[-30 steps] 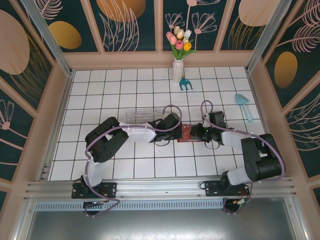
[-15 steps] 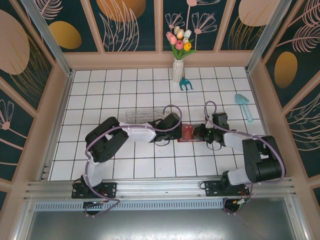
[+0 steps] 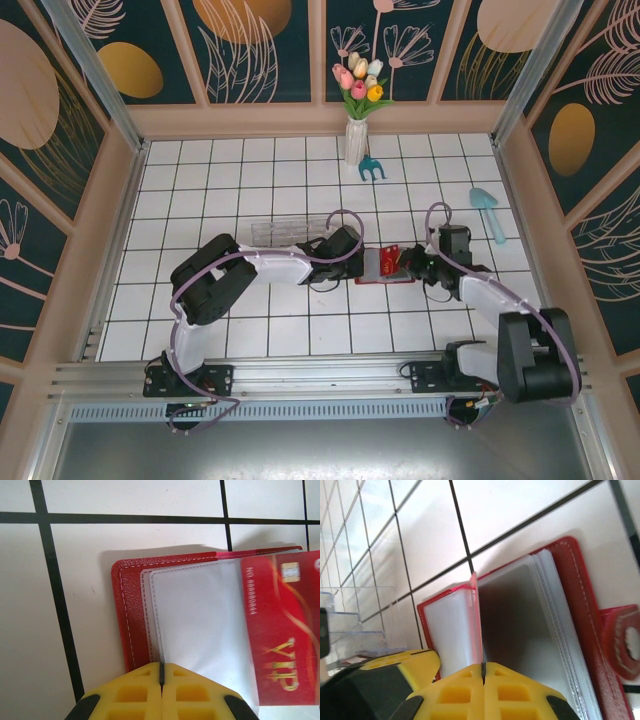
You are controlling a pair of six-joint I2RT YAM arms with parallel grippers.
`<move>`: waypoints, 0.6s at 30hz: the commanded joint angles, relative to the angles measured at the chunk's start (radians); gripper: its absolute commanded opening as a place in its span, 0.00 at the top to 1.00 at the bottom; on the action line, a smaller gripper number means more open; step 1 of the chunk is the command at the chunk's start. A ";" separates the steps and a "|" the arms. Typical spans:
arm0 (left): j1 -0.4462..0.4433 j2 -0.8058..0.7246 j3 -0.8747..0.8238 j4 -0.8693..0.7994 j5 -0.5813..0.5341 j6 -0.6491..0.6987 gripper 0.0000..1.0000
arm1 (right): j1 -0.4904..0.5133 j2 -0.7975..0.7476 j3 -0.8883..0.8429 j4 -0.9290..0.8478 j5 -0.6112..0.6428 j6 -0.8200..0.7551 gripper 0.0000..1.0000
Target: Take the credit cards out of the card holder
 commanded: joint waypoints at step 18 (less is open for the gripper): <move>0.002 -0.436 -0.060 -0.095 -0.204 0.060 0.02 | 0.077 -0.255 0.154 -0.206 0.064 -0.140 1.00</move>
